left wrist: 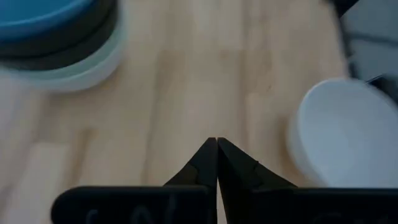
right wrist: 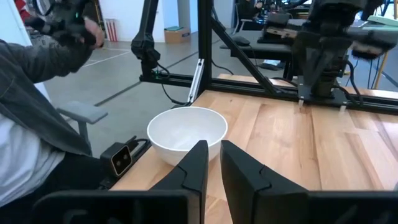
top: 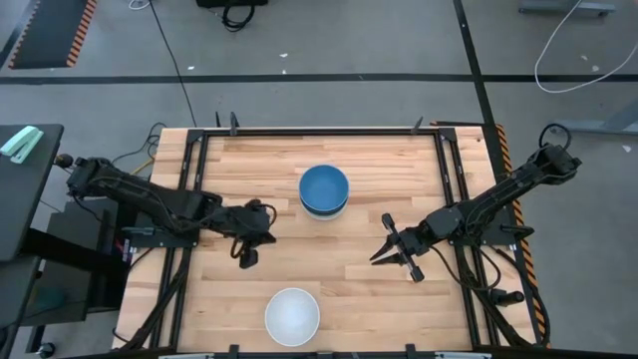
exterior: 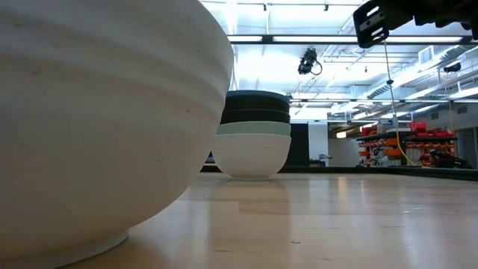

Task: Nest bowls inside each other
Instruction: Stack the white bowl on top of the blue bowl

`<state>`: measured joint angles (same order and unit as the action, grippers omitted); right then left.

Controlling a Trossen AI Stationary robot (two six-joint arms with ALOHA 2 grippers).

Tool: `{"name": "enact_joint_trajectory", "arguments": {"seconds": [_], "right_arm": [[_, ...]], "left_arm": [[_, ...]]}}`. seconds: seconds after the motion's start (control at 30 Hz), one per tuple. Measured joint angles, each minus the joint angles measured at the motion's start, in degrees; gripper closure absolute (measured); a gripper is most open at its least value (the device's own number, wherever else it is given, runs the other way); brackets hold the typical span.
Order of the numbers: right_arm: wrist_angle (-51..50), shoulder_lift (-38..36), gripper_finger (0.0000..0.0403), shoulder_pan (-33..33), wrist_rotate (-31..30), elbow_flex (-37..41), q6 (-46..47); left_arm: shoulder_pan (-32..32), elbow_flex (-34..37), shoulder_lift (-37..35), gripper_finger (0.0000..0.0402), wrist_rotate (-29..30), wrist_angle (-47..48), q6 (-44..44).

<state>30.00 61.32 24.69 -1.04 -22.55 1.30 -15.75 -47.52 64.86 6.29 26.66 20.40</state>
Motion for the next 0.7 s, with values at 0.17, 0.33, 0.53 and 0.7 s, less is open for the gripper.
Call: {"name": "enact_joint_trajectory", "arguments": {"seconds": [0.17, 0.33, 0.53, 0.7], "right_arm": [[0.0, 0.0, 0.0352, 0.0, 0.0, 0.0, 0.0], [-0.6, 0.0, 0.0352, 0.0, 0.0, 0.0, 0.0], [-0.9, 0.0, 0.0352, 0.0, 0.0, 0.0, 0.3], [-0.9, 0.0, 0.0352, 0.0, 0.0, 0.0, 0.3]], "left_arm": [[-1.2, -7.6, -1.7, 0.0385, 7.8, 9.0, -1.6], [-4.2, -10.0, -5.3, 0.0378, 11.6, 4.0, -10.4], [-6.6, -6.1, -13.9, 0.0387, 21.0, 3.6, -12.8], [-6.6, 1.5, -21.0, 0.0390, 23.7, -0.2, -8.7]]}}
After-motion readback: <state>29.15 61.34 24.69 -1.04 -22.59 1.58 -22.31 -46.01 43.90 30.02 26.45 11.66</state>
